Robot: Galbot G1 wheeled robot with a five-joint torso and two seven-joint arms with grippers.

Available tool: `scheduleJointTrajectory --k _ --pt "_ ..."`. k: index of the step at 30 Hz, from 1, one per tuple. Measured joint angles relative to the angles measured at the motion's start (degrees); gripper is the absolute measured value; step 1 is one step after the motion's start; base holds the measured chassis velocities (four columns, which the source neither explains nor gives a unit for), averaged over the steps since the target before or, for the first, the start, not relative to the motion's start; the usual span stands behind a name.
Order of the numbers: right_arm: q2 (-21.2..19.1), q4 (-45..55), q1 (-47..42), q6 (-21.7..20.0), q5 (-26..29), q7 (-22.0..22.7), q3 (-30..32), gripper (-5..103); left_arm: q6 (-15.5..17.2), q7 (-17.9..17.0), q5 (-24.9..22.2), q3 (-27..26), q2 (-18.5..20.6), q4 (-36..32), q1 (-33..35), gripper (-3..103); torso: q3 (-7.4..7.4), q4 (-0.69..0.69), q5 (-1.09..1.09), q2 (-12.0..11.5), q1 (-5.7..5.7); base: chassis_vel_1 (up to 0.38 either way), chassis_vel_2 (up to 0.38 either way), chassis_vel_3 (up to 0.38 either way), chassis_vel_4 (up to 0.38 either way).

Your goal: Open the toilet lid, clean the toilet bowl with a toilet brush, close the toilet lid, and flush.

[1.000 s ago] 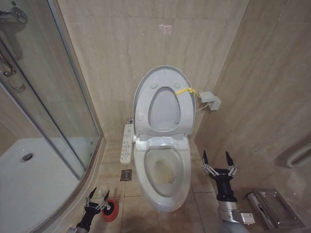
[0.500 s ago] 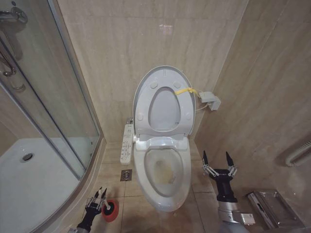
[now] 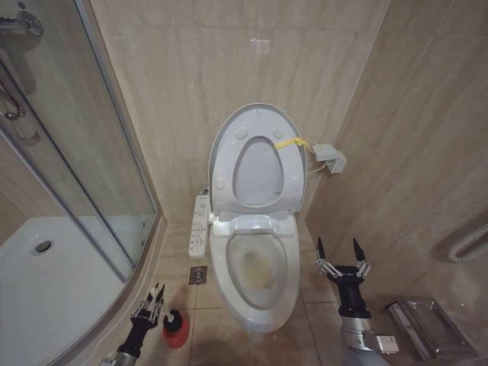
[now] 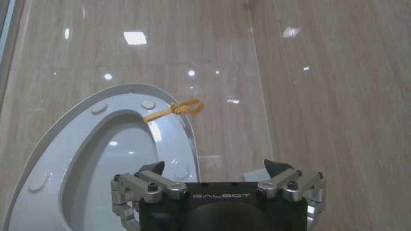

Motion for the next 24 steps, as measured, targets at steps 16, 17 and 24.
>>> scheduleJointTrajectory --k 16,17,24 --pt "0.6 -0.1 0.4 0.1 -0.7 -0.1 -0.6 100 24.1 -34.1 10.9 2.6 4.8 -50.4 22.0 21 0.0 0.01 0.0 0.0 0.0 0.0 0.0 0.0 0.0" --pt "0.6 -0.1 0.4 0.1 -0.7 -0.1 -0.7 100 25.3 -34.9 10.8 2.8 5.3 -53.4 22.7 21 0.0 0.0 0.01 0.0 0.0 0.0 0.0 0.0 0.0" --pt "0.4 -0.4 0.2 0.3 -1.3 -0.1 -0.6 100 22.9 -29.0 6.1 6.3 7.3 -61.8 22.8 21 0.0 0.01 0.01 0.0 0.0 0.0 0.0 0.0 0.0"
